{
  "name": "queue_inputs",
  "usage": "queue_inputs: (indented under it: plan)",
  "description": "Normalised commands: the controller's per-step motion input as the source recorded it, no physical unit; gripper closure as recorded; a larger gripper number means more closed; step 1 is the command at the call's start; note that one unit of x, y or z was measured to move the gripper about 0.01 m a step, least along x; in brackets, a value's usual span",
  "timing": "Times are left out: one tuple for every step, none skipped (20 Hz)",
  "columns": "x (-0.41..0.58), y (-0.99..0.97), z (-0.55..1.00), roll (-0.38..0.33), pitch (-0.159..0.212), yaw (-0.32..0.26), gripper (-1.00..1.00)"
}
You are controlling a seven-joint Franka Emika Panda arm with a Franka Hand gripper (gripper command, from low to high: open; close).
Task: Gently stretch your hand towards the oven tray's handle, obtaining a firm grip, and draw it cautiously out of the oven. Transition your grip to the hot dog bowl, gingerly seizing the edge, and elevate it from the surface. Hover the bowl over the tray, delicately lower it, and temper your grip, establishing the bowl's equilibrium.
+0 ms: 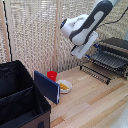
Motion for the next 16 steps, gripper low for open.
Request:
queue_inputs:
  plan:
    - [0.0, 0.37, 0.32, 0.23, -0.076, -0.209, -1.0]
    - [0.0, 0.38, 0.3, 0.236, -0.09, -0.206, -1.0]
    - [0.0, 0.39, 0.27, 0.241, -0.101, -0.198, -1.0]
    - [0.0, 0.4, 0.26, 0.246, -0.107, -0.193, -1.0]
    - [0.0, 0.41, 0.25, 0.25, -0.112, -0.187, -1.0]
    - [0.0, 0.42, 0.24, 0.251, -0.115, -0.185, -1.0]
    - [0.0, 0.42, 0.23, 0.253, -0.119, -0.184, -1.0]
    - [0.0, 0.42, 0.23, 0.253, -0.122, -0.183, -1.0]
    - [0.0, 0.43, 0.23, 0.254, -0.128, -0.182, -1.0]
    - [0.0, 0.44, 0.23, 0.251, -0.138, -0.179, -1.0]
    - [0.0, 0.47, 0.16, 0.224, -0.157, -0.178, -1.0]
    - [-0.02, 0.49, 0.13, 0.205, -0.168, -0.178, -1.0]
    - [-0.017, 0.5, 0.1, 0.2, -0.174, -0.175, -1.0]
    - [-0.014, 0.51, 0.07, 0.196, -0.181, -0.17, -1.0]
    - [-0.014, 0.52, 0.05, 0.194, -0.192, -0.168, -1.0]
    - [-0.006, 0.51, 0.02, 0.195, -0.201, -0.164, -1.0]
